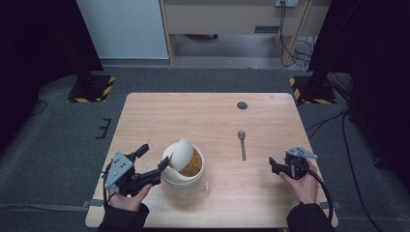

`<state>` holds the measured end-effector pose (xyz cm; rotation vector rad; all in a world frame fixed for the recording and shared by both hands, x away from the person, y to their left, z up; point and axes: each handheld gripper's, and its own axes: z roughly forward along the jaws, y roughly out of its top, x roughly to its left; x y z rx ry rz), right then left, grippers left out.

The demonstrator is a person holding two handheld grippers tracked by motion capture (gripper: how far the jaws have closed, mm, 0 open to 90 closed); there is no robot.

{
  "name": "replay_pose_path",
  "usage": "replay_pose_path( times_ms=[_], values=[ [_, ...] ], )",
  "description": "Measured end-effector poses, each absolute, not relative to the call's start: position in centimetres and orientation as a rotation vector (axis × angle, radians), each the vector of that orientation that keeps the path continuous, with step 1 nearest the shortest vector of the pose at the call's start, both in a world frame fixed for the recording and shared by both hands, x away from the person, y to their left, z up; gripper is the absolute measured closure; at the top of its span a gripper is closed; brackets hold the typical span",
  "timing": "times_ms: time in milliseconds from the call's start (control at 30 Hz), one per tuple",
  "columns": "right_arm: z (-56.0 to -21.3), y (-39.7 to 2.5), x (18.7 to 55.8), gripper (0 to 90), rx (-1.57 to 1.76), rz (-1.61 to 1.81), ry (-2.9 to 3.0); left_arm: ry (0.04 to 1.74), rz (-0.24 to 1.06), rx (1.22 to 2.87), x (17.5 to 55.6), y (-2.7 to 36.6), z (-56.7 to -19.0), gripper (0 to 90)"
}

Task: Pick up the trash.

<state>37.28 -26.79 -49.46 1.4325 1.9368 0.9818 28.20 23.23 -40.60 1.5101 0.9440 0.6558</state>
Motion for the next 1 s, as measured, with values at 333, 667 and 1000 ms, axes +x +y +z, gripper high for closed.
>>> replay_pose_path(
  times_ms=[333, 667, 1000],
  values=[
    [-47.5, -24.1, 38.9, 31.7, 1.409, 1.044, 1.968, 1.104, 0.644, 1.684, 30.4, 27.2, -45.4, 14.3],
    [-48.2, -20.2, 42.1, 40.9, 1.405, 1.007, 2.035, 1.234, 0.476, 1.906, 32.9, 27.9, -49.4, 16.8],
    [-51.1, -17.3, 45.5, 56.6, 1.486, 1.003, 2.026, 1.217, 0.478, 1.914, 32.9, 27.7, -49.4, 19.5]
  ],
)
